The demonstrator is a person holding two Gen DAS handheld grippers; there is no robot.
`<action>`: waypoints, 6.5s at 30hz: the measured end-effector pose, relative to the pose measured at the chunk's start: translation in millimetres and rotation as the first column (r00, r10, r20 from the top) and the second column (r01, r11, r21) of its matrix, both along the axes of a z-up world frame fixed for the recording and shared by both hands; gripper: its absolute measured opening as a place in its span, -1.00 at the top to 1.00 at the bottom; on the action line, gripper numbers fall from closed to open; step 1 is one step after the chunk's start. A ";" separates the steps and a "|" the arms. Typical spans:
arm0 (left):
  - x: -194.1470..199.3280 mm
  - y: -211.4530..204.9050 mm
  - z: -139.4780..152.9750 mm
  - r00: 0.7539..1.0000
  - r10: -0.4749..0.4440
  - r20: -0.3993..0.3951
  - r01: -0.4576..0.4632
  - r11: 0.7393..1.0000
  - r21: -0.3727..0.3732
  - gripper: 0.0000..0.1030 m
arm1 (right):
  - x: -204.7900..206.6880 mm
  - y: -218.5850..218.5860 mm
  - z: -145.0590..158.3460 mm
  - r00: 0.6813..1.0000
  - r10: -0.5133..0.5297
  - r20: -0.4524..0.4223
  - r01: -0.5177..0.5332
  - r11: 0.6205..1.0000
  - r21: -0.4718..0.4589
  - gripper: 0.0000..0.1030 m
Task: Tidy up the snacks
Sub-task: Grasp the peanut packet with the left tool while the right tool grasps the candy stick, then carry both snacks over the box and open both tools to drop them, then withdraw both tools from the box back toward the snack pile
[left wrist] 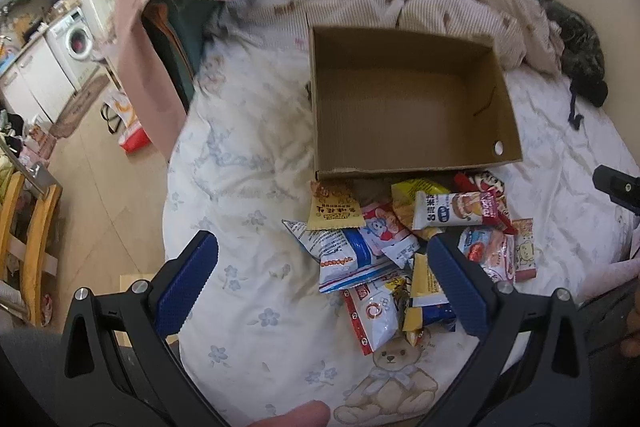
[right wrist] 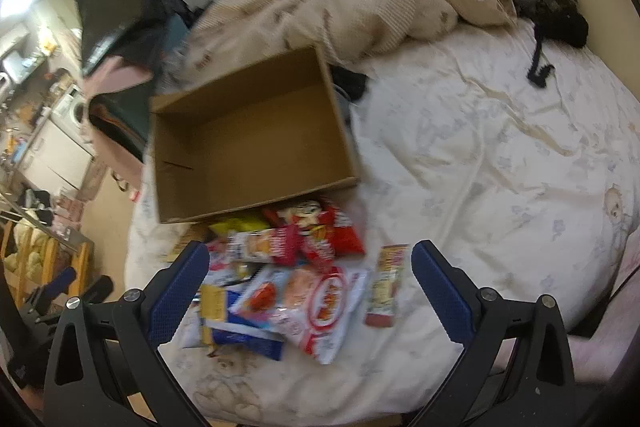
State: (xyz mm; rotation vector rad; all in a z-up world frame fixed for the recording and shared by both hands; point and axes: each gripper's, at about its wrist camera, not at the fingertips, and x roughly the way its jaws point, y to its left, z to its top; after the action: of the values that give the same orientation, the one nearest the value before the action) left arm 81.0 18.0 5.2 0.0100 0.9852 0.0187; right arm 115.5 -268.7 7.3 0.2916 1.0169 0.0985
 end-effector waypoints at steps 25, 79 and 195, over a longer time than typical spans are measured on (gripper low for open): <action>95.8 48.3 -85.2 0.926 0.119 -0.359 -0.173 0.978 -0.120 -0.93 | 59.8 -31.8 -153.1 0.828 0.051 -0.558 -0.051 0.999 0.016 -0.07; 34.6 45.5 -15.1 0.984 0.081 -0.160 -0.104 0.984 -0.142 0.04 | 39.8 -13.2 -5.6 0.982 0.156 0.109 -0.179 0.950 0.257 0.50; 66.5 34.7 11.5 0.996 0.061 0.062 -0.057 0.996 -0.063 -0.70 | 52.7 30.1 -2.3 0.981 0.121 0.151 -0.150 0.969 0.198 -0.61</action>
State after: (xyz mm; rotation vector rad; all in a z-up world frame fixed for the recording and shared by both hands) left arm 147.5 52.7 16.7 -0.0759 0.9213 0.0424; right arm 168.2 -238.5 5.0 0.4008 0.8889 0.3467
